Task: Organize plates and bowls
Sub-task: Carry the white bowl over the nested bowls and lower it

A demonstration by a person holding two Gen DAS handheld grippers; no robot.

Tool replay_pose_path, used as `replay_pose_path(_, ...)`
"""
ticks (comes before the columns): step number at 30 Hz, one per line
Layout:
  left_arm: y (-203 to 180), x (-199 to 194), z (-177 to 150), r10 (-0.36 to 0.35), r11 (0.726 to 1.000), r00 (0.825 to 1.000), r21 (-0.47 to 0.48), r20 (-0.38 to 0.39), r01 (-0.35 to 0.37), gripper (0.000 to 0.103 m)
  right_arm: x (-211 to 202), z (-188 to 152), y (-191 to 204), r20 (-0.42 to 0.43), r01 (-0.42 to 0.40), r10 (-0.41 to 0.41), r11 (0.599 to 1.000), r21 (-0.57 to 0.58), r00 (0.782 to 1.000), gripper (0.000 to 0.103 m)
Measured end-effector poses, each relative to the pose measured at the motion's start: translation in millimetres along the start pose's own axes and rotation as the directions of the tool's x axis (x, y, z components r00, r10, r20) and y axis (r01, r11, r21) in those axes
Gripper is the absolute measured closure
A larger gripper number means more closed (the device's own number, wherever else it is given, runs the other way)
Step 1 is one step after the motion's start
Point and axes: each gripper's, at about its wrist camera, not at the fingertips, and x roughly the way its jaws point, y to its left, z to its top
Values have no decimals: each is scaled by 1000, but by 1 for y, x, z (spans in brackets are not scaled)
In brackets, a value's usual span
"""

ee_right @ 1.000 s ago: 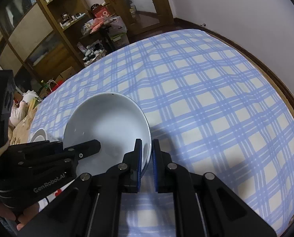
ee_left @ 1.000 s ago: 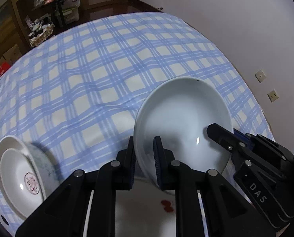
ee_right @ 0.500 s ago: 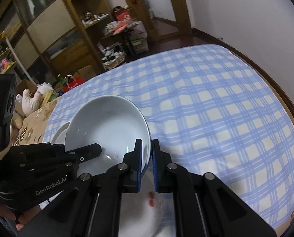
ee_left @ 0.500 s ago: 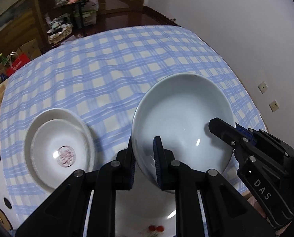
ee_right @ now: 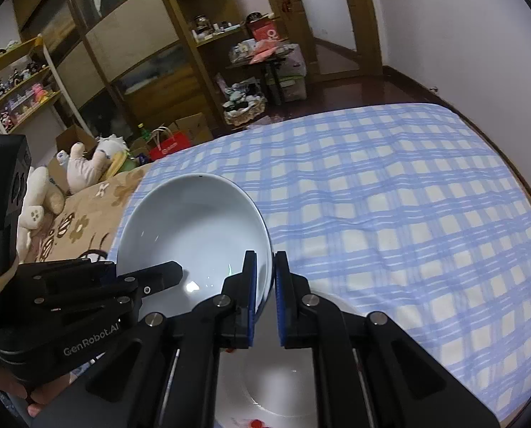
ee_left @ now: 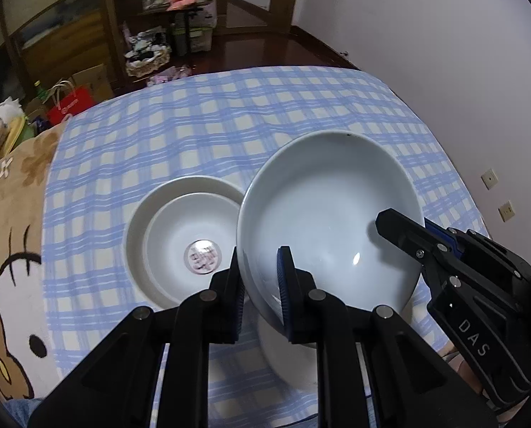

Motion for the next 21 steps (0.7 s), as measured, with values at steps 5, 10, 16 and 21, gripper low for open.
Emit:
replay_pose_path(5, 18, -7, -5, 32, 999, 999, -18, 22, -31, 86, 7, 1, 21, -5, -17, 17, 999, -28, 1000, 92)
replay_pose_path(10, 32, -7, -8, 22, 999, 999, -47, 25, -21, 86, 14, 3, 31, -16, -23, 22, 999, -45, 1000, 92)
replay_pose_path(16, 47, 2, -15, 38, 995, 999, -94, 35, -34, 86, 31, 1, 37, -38, -36, 34, 998, -56, 999, 92)
replay_pose_path(21, 56, 17, -18, 59, 994, 998, -89, 16, -57, 86, 50, -3, 41, -62, -41, 37, 997, -68, 997, 92)
